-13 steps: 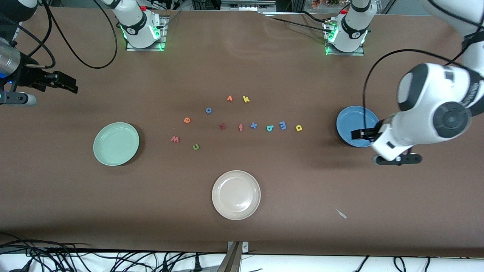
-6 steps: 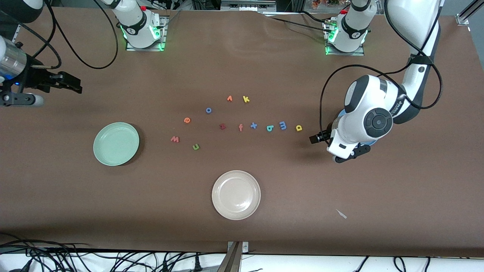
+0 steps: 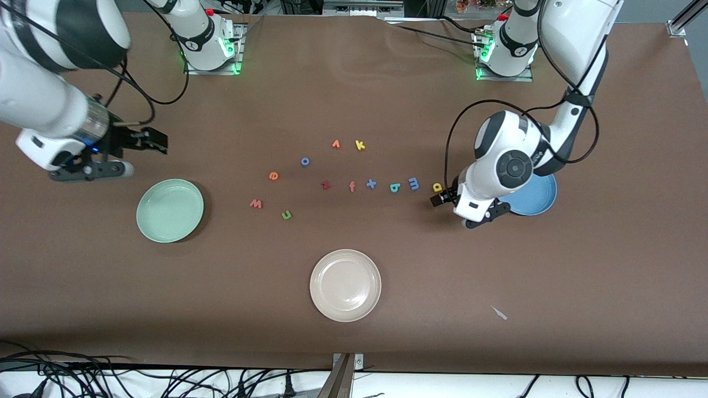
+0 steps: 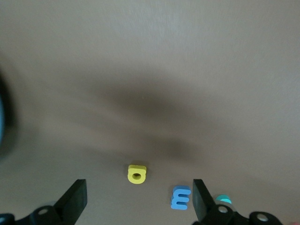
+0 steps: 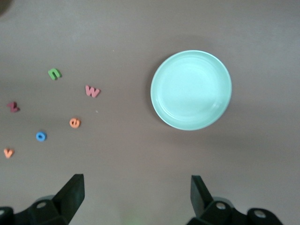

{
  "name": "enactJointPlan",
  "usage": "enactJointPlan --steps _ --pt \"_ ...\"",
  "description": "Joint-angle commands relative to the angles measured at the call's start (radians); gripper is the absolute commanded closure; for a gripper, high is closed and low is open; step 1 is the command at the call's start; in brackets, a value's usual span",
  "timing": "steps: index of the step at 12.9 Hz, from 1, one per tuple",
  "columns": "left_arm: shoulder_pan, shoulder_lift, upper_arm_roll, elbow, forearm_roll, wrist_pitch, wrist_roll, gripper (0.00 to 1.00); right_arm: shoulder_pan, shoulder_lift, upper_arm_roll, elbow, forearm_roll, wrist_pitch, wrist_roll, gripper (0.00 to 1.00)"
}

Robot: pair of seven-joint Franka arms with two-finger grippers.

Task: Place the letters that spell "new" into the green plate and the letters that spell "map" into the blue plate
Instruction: 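Reach the left gripper to the yellow letter while the right gripper reaches the orange e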

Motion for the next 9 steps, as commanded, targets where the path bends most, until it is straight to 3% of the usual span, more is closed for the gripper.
enactJointPlan --steps 1,4,7,9 --pt "-0.028 -0.006 0.008 -0.061 -0.025 0.074 -0.001 0.10 0.008 -0.026 0.053 -0.104 0.010 0.106 0.138 0.00" --pt "-0.051 0.018 0.008 -0.100 -0.020 0.109 -0.005 0.21 0.009 -0.018 0.119 -0.205 0.010 0.258 0.305 0.00" --pt "-0.055 0.020 0.008 -0.154 -0.019 0.186 -0.005 0.21 0.032 -0.003 0.177 -0.365 0.008 0.502 0.498 0.00" --pt "-0.062 0.029 0.008 -0.162 -0.019 0.208 -0.010 0.22 0.074 0.042 0.179 -0.412 0.007 0.605 0.601 0.00"
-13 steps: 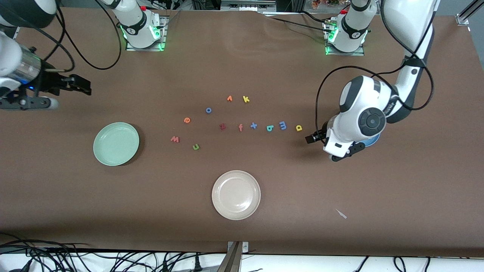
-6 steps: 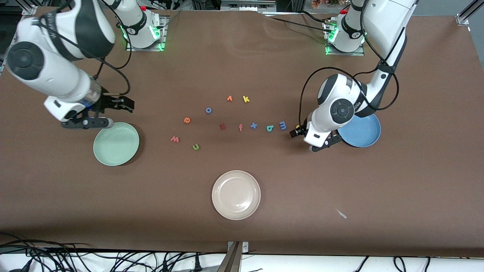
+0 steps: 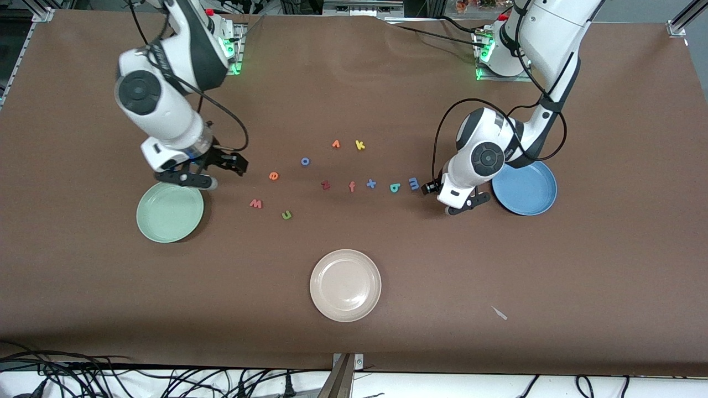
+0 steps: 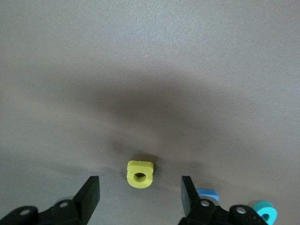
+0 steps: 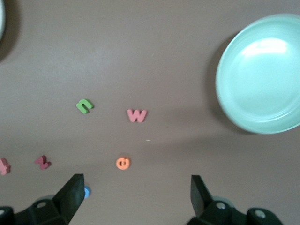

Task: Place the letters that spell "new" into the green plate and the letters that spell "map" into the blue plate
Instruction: 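Reach the left gripper to the yellow letter while the right gripper reaches the orange e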

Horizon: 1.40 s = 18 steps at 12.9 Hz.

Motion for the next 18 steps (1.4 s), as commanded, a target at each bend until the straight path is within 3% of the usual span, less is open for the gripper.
enactJointPlan --steps 1,3,7,11,18 --pt "-0.019 0.001 0.009 -0.015 -0.019 0.043 -0.018 0.28 0.054 0.039 0.002 -0.090 0.004 0.161 0.150 0.00" --pt "-0.020 0.019 0.009 -0.017 -0.016 0.070 -0.026 0.30 0.091 0.092 0.002 -0.121 -0.003 0.268 0.240 0.00" --pt "-0.033 0.029 0.012 -0.017 -0.016 0.070 -0.026 0.33 0.103 0.143 0.000 -0.127 -0.009 0.283 0.284 0.00" --pt "-0.033 0.035 0.013 -0.015 -0.014 0.070 -0.026 0.47 0.100 0.200 -0.005 -0.118 -0.003 0.305 0.319 0.00" --pt "-0.025 0.038 0.016 -0.012 0.007 0.070 -0.024 0.49 0.111 0.284 -0.005 -0.119 -0.009 0.392 0.368 0.01"
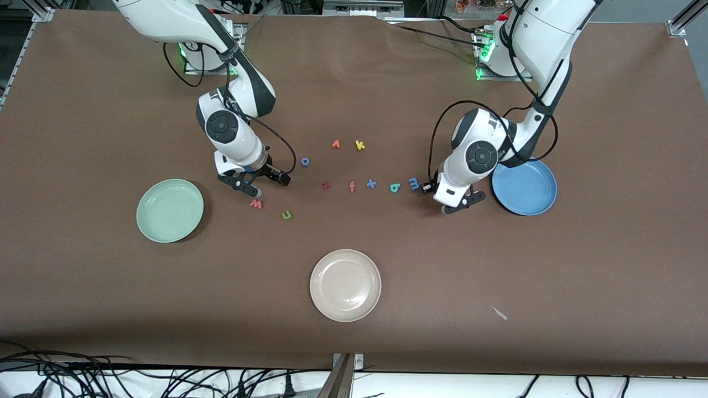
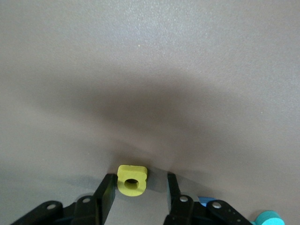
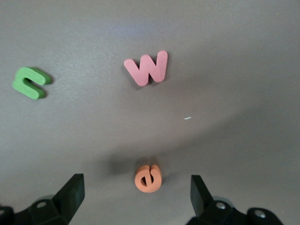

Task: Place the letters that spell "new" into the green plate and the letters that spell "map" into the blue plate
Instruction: 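Grasp the yellow letter with the left gripper while the right gripper grasps the orange e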

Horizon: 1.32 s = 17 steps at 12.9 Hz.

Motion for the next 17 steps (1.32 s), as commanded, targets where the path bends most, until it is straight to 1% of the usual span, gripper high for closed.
enactJointPlan --steps 1,3,8,10,13,14,16,17 --pt "-0.008 0.009 0.014 -0.001 0.007 0.012 -0.004 0.49 0.012 0.017 -0.001 0.000 -0.008 0.029 0.024 0.02" --pt "-0.007 0.009 0.014 -0.001 0.015 0.012 0.000 0.49 0.015 0.030 -0.001 -0.001 -0.011 0.032 0.024 0.09" --pt "-0.002 0.008 0.016 -0.001 0.032 0.006 0.008 0.49 0.016 0.039 -0.001 -0.003 -0.011 0.032 0.020 0.35" --pt "0.004 0.006 0.016 -0.001 0.055 0.000 0.008 0.49 0.014 0.039 -0.001 0.000 -0.011 0.032 0.017 0.41" --pt "0.004 0.008 0.016 -0.001 0.059 -0.001 0.008 0.49 0.012 0.039 -0.001 0.000 -0.011 0.032 0.014 0.46" --pt "0.004 0.008 0.016 -0.003 0.064 -0.001 0.008 0.50 0.012 0.039 -0.001 -0.001 -0.011 0.032 0.014 0.51" --pt "0.003 0.009 0.016 -0.004 0.067 -0.001 0.008 0.55 0.012 0.039 -0.002 0.000 -0.013 0.032 0.014 0.57" --pt "0.003 0.009 0.016 -0.004 0.068 -0.001 0.008 0.56 0.012 0.039 -0.002 0.000 -0.014 0.032 0.014 0.58"
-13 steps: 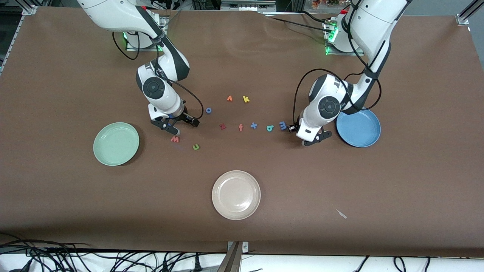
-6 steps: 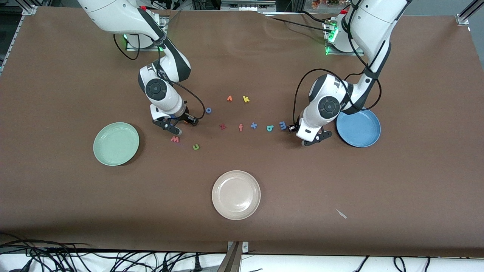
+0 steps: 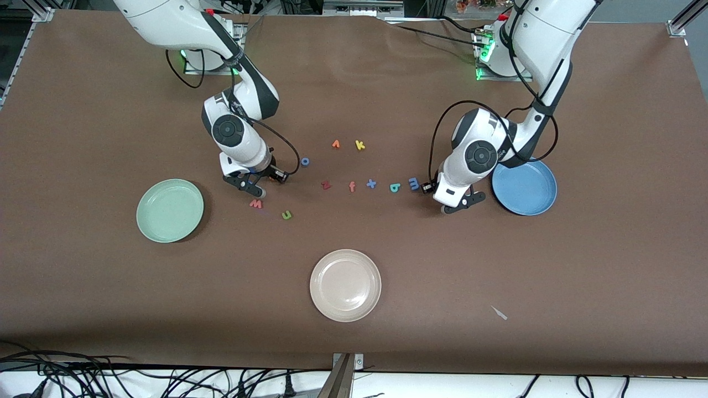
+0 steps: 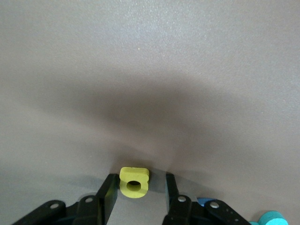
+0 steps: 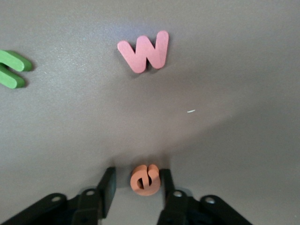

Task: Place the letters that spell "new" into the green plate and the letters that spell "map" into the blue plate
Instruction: 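Grasp the yellow letter with the left gripper while the right gripper grasps the orange e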

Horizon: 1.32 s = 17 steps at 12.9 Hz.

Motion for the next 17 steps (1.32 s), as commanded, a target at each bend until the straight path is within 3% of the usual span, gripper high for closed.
enactJointPlan --steps 1,5,9,12,14,17 --pt "0.003 0.011 0.015 -0.004 0.048 0.000 0.005 0.60 0.001 0.006 -0.002 0.000 -0.020 0.014 0.008 0.58" --pt "0.004 0.011 0.017 -0.004 0.063 -0.001 0.003 0.75 0.000 0.006 -0.012 0.000 -0.028 0.013 -0.007 0.61" --pt "0.004 0.006 0.017 -0.001 0.066 -0.018 0.003 0.84 0.000 0.006 -0.012 0.000 -0.028 0.013 -0.005 0.74" --pt "0.033 -0.034 0.015 0.058 0.066 -0.162 0.035 0.84 0.000 -0.001 -0.012 0.009 -0.027 0.008 -0.010 0.84" --pt "0.068 -0.064 0.013 0.113 0.066 -0.303 0.093 0.87 -0.003 -0.018 -0.017 0.069 -0.025 -0.103 -0.016 0.85" --pt "0.176 -0.121 0.015 0.129 0.068 -0.413 0.271 0.87 -0.005 -0.040 -0.043 0.138 -0.027 -0.234 -0.057 0.85"
